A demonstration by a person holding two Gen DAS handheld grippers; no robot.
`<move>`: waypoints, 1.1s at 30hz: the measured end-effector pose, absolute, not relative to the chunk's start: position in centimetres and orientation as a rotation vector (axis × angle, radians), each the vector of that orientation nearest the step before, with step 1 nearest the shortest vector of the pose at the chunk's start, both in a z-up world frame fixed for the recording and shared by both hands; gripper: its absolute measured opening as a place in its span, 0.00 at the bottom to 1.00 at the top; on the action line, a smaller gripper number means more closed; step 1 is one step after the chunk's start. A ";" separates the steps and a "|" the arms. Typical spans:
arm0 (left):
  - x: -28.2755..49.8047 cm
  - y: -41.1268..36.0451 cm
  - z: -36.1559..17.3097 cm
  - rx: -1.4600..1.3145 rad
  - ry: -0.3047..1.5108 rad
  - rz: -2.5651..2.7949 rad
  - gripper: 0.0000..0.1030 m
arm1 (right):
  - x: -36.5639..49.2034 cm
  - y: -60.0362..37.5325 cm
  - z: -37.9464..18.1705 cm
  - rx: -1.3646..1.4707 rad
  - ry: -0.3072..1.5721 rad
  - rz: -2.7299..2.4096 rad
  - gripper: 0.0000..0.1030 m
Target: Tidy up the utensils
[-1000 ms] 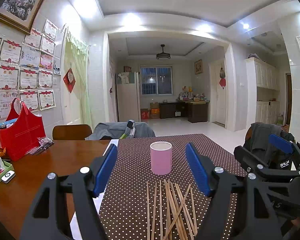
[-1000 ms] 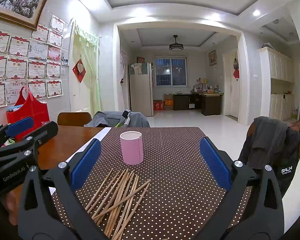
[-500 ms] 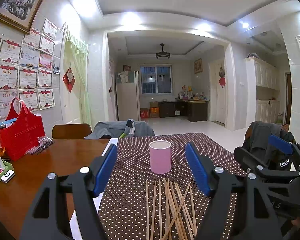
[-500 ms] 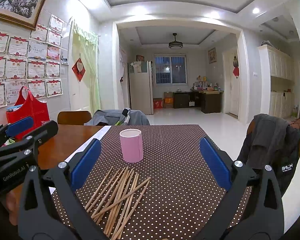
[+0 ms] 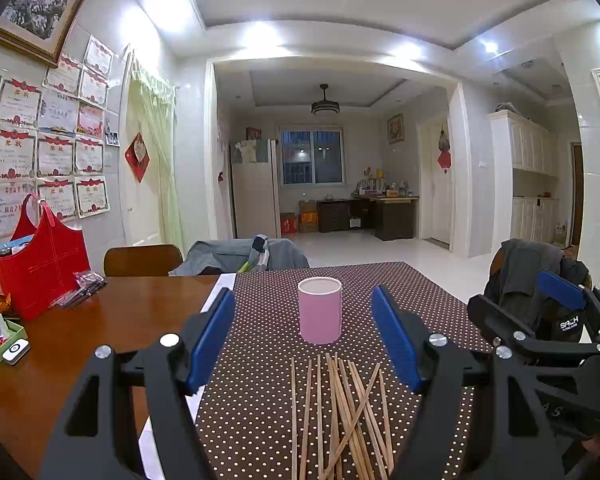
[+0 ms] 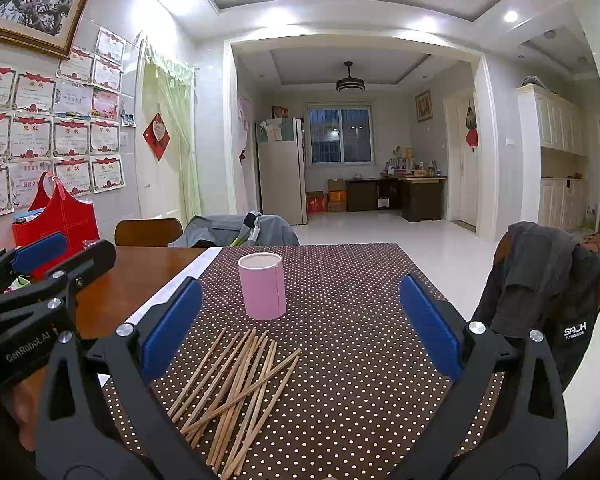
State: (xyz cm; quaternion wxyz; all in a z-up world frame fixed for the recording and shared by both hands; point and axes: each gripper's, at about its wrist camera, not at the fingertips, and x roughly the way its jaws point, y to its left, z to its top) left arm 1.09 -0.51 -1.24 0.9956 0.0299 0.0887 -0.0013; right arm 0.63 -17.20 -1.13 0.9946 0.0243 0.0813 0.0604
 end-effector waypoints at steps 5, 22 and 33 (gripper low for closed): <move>1.1 -0.5 -1.2 0.060 0.179 -0.004 0.68 | 0.6 -17.3 -1.1 0.052 0.168 0.122 0.94; 1.0 -0.4 -1.7 0.060 0.193 -0.006 0.68 | 0.5 -17.5 -1.3 0.058 0.182 0.121 0.94; 1.0 -0.6 -1.6 0.064 0.207 -0.002 0.68 | 0.7 -17.6 -1.3 0.062 0.200 0.122 0.94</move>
